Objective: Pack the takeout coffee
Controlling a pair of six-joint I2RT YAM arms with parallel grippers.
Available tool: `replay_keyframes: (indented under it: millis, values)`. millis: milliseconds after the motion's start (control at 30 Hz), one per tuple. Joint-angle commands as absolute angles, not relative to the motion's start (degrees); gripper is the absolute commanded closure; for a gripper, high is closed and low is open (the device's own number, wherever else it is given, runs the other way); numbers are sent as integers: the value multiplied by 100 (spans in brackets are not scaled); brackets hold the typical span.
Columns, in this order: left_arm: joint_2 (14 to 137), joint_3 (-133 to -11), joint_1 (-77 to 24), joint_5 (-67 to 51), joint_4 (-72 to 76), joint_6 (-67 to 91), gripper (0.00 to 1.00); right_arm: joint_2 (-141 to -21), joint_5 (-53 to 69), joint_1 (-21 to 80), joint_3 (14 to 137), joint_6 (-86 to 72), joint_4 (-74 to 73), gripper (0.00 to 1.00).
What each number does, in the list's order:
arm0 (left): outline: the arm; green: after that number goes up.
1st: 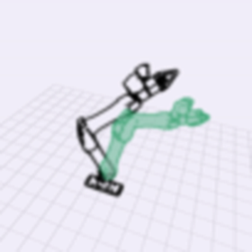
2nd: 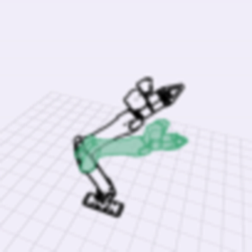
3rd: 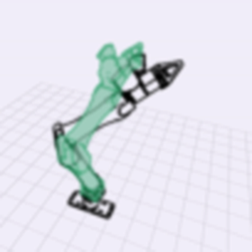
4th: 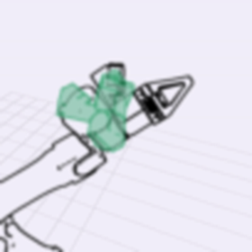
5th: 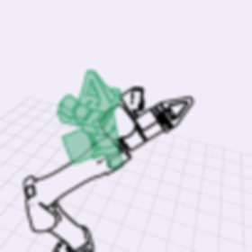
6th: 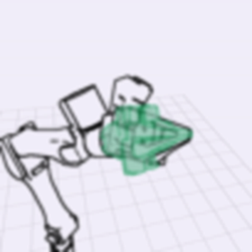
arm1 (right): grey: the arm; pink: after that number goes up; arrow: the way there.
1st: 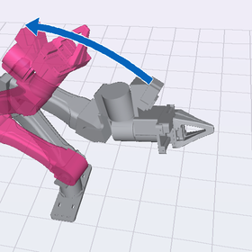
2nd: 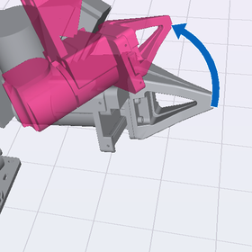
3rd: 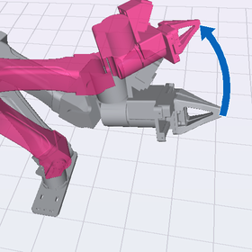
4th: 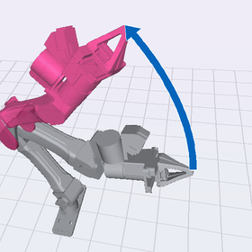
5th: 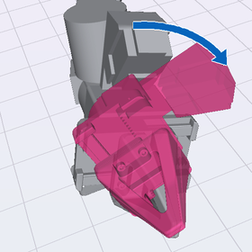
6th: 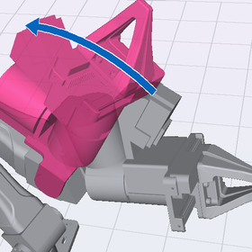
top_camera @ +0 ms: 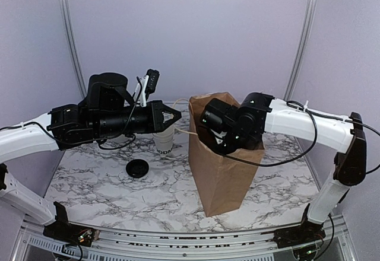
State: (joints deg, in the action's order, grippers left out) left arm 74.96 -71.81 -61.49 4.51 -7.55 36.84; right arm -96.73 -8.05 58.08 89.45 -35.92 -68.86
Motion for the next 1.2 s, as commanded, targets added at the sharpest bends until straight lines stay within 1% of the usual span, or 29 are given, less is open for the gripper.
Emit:
replay_keyframes:
  millis: [0, 400, 733, 1167]
  values:
    - [7531, -7310, -6118, 404, -703, 3621, 100, -9677, -997, 5872, 9282, -3612, -7163, 23]
    - [7633, -7418, -6117, 387, -771, 3626, 100, -9661, -1085, 5924, 9674, -3570, -7324, 10]
    - [7648, -7473, -6118, 448, -817, 3612, 100, -9642, -1151, 5933, 10153, -3526, -7464, 8]
    - [7640, -7482, -6118, 406, -835, 3632, 100, -9608, -1332, 5933, 10987, -3501, -7662, 7]
